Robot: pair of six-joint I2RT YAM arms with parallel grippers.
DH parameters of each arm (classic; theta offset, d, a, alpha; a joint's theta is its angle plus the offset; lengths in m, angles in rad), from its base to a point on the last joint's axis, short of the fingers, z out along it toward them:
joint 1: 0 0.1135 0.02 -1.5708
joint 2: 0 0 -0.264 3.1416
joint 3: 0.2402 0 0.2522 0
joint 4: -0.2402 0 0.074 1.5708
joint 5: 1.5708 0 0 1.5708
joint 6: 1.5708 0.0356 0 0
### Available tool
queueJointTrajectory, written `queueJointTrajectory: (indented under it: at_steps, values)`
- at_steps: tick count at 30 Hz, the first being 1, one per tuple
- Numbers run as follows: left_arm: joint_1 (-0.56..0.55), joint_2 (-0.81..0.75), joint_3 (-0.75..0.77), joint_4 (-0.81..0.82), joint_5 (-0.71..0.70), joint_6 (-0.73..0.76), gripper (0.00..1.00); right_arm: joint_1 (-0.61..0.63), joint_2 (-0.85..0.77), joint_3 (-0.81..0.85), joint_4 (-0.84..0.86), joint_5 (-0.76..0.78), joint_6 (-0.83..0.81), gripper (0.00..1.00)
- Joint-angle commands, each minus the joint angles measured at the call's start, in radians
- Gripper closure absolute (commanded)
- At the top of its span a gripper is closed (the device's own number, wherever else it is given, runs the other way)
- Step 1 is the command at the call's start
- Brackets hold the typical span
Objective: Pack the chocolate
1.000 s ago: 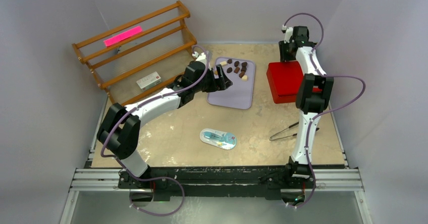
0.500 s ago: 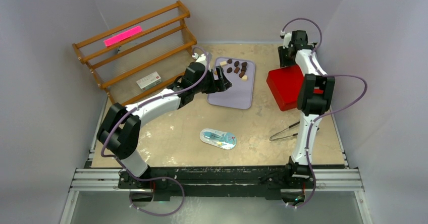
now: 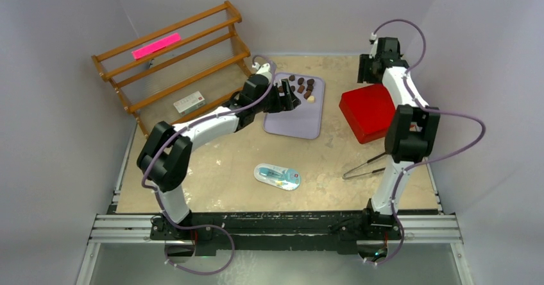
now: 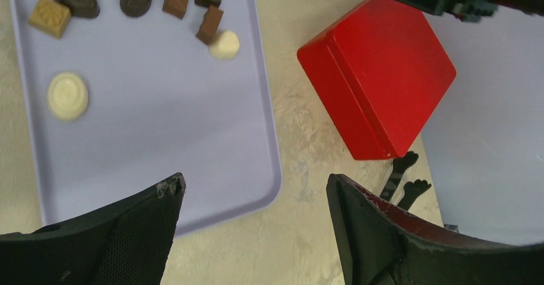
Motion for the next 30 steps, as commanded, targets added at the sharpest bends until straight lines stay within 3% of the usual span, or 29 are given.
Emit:
queueJointTrajectory:
  at_steps: [1, 5, 13, 22, 30]
  values:
    - [-0.004, 0.059, 0.122, 0.084, -0.013, 0.039, 0.20, -0.001, -0.169, -0.126, 0.080, 0.156, 0.232, 0.37]
    - [-0.004, 0.123, 0.174, 0.142, 0.014, 0.034, 0.21, -0.034, -0.271, -0.255, 0.087, 0.254, 0.371, 0.27]
    - [-0.007, 0.212, 0.229, 0.245, 0.059, 0.009, 0.22, -0.176, -0.430, -0.452, 0.144, 0.211, 0.474, 0.18]
    - [-0.013, 0.323, 0.299, 0.352, 0.066, 0.011, 0.24, -0.260, -0.490, -0.609, 0.269, 0.079, 0.551, 0.19]
    - [-0.030, 0.377, 0.339, 0.352, 0.063, 0.008, 0.25, -0.285, -0.530, -0.680, 0.227, 0.068, 0.557, 0.22]
